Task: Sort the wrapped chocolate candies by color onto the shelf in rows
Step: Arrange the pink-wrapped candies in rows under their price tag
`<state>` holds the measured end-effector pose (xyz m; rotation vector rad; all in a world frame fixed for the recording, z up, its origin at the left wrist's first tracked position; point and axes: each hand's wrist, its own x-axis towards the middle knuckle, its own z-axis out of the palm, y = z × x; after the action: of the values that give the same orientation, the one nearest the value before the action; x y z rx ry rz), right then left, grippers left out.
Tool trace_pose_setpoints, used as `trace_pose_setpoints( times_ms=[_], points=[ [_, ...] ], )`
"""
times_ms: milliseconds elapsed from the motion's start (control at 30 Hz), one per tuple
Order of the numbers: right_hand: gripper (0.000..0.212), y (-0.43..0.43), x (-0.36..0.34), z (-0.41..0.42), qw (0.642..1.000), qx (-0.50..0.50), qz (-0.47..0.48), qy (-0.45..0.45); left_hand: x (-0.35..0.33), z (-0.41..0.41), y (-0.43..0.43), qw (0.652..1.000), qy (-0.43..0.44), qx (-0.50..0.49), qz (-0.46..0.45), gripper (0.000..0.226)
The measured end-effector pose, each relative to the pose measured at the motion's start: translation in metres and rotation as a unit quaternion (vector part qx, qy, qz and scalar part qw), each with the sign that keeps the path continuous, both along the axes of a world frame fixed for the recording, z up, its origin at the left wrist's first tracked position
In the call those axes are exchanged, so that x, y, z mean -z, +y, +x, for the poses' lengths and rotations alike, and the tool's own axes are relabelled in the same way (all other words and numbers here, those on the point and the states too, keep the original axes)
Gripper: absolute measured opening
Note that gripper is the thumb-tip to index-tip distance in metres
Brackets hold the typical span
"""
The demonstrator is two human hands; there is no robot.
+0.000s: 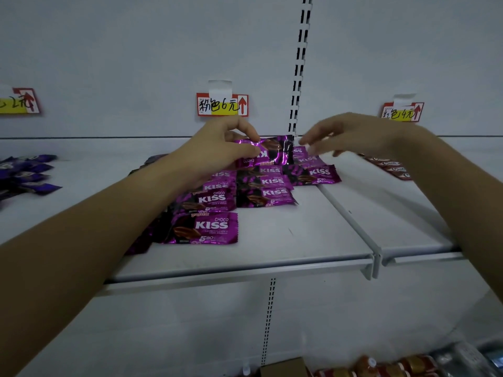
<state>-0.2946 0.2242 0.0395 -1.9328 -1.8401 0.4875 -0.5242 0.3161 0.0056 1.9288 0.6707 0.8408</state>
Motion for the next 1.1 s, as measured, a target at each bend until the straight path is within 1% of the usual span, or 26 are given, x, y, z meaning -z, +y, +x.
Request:
trace_pose_setpoints(
  times_ms=[33,100,133,200,300,400,433,567,633,733,800,833,900,967,1100],
  points=[
    [0.028,-0.001,0.0,-0.006,0.998,-0.018,0.028,0.051,0.0,0.0,0.0,1.0,0.004,0.001,0.005,0.013],
    [0.033,0.0,0.002,-0.021,0.986,-0.05,0.047,0.151,0.0,0.001,-0.001,1.0,0.009,0.007,0.014,0.013],
    [0.036,0.001,0.004,-0.027,0.982,-0.064,0.048,0.172,0.001,0.001,-0.001,1.0,0.01,0.011,0.02,0.013],
    [0.033,0.005,0.008,-0.033,0.982,-0.081,0.046,0.166,0.001,0.001,-0.001,0.999,0.011,0.022,0.032,0.013],
    [0.018,0.002,0.003,-0.027,0.986,-0.071,0.007,0.15,0.001,0.001,-0.001,0.998,0.012,0.033,0.047,0.007],
    [0.014,-0.006,-0.004,-0.014,0.991,-0.058,-0.04,0.114,0.002,0.0,0.002,0.993,0.036,0.022,0.106,0.007],
    [0.013,-0.007,-0.006,-0.011,0.99,-0.054,-0.037,0.125,0.002,-0.001,0.003,0.989,0.049,0.018,0.135,0.007],
    [0.029,-0.008,-0.013,-0.007,0.965,-0.035,0.031,0.259,0.003,-0.002,0.004,0.971,0.094,0.05,0.216,0.01],
    [0.03,-0.009,-0.014,-0.008,0.96,-0.029,0.045,0.273,0.002,-0.003,-0.001,0.96,0.122,0.086,0.237,0.011],
    [0.03,-0.008,-0.013,-0.008,0.965,-0.008,0.024,0.262,0.003,-0.003,-0.005,0.945,0.16,0.138,0.249,0.013],
    [0.027,-0.009,-0.012,-0.008,0.968,-0.009,-0.025,0.248,0.004,-0.002,-0.005,0.934,0.187,0.159,0.26,0.014],
    [0.024,-0.01,-0.011,-0.008,0.974,-0.021,-0.055,0.22,0.005,-0.002,-0.005,0.931,0.195,0.163,0.262,0.014],
    [0.02,-0.012,-0.009,-0.008,0.984,-0.055,-0.104,0.136,0.005,-0.002,-0.004,0.929,0.201,0.166,0.264,0.014],
    [0.021,-0.014,-0.009,-0.01,0.987,-0.074,-0.128,0.066,0.005,-0.002,-0.004,0.928,0.203,0.167,0.264,0.014],
    [0.02,-0.013,-0.004,-0.02,0.987,-0.088,-0.137,-0.004,0.005,-0.001,-0.003,0.927,0.202,0.169,0.269,0.012]
  ],
)
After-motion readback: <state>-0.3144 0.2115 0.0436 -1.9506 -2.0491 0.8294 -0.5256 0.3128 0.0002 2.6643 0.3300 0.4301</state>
